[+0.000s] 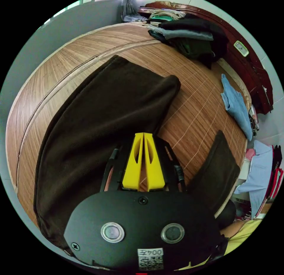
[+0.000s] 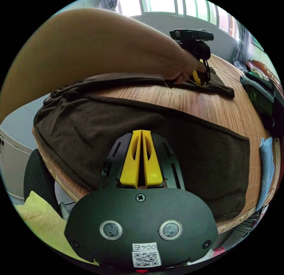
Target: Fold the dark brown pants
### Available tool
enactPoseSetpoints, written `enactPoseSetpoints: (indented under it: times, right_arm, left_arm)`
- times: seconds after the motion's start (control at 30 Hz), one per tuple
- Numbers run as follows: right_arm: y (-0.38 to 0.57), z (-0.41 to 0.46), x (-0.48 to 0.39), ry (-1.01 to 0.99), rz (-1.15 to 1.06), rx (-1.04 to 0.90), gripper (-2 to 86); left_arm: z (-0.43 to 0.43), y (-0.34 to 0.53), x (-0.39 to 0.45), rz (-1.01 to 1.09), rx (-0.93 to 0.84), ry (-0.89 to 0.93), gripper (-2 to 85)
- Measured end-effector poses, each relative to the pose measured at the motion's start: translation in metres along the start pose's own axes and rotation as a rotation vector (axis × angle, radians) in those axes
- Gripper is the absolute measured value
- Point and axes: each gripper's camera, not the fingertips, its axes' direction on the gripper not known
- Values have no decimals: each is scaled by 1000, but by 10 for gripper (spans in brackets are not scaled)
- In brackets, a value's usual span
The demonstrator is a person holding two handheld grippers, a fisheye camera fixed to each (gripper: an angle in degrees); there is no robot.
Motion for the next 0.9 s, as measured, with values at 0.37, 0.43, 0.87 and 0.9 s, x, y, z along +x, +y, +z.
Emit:
enactPoseSetpoints:
  times: [0.37, 0.43, 0.87, 0.9]
  right_arm:
    - [2, -2, 9, -47, 20, 5, -7]
    - [2, -2, 9, -45, 18, 4, -7]
    - [6, -3, 7, -34, 27, 23, -7]
    - [7, -4, 7, -34, 26, 25, -7]
  left_arm:
    - [-25, 28, -6, 128, 8, -13, 3]
    - [-37, 38, -11, 157, -8, -27, 4]
    - [-213, 459, -135, -329, 131, -73, 1]
    - [-219, 487, -141, -380, 119, -77, 1]
